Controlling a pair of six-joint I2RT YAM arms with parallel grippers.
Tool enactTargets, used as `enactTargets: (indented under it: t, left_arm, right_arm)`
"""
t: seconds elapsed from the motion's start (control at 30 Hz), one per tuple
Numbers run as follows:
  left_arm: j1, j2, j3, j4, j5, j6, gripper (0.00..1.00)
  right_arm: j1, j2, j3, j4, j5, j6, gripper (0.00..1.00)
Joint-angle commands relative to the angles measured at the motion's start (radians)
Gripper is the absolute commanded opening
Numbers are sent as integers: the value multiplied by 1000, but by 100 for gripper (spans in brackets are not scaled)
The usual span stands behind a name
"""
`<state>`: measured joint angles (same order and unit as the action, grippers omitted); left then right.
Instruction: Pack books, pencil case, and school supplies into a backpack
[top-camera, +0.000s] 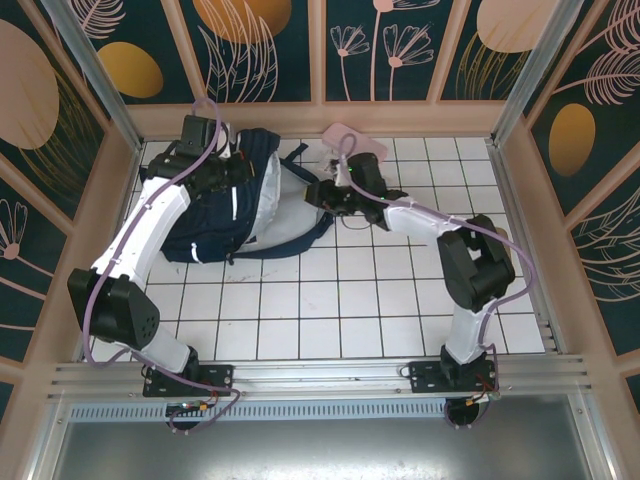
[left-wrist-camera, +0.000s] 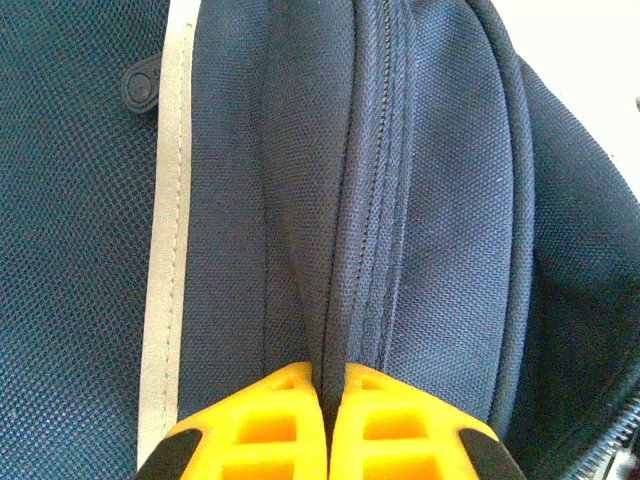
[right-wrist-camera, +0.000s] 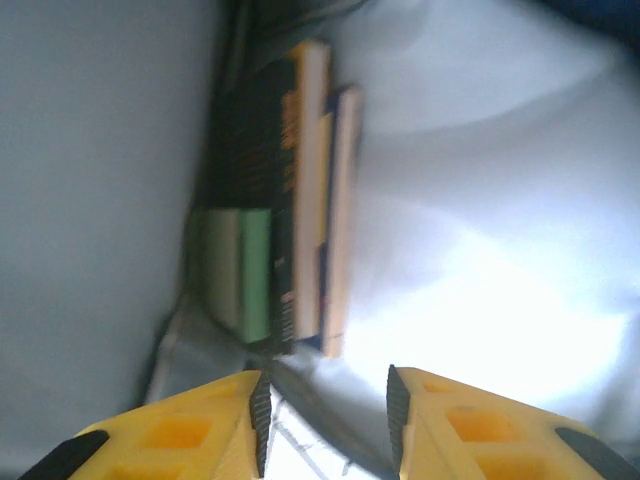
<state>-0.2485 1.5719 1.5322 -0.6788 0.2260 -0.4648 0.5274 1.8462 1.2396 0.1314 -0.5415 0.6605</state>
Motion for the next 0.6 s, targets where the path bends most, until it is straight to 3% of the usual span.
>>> enactTargets:
  t: [0.0, 0.23, 0.57]
  left_arm:
    - [4, -51, -42, 43, 65, 11, 0]
    - [4, -73, -80, 29, 116, 46, 0]
    - [3, -79, -88, 31, 128, 36, 0]
  right_arm:
    - [-86, -20, -35, -57, 78, -67, 38]
    - [-233, 78, 98, -138, 246, -143, 37]
    - [-353, 392, 491, -232, 249, -171, 39]
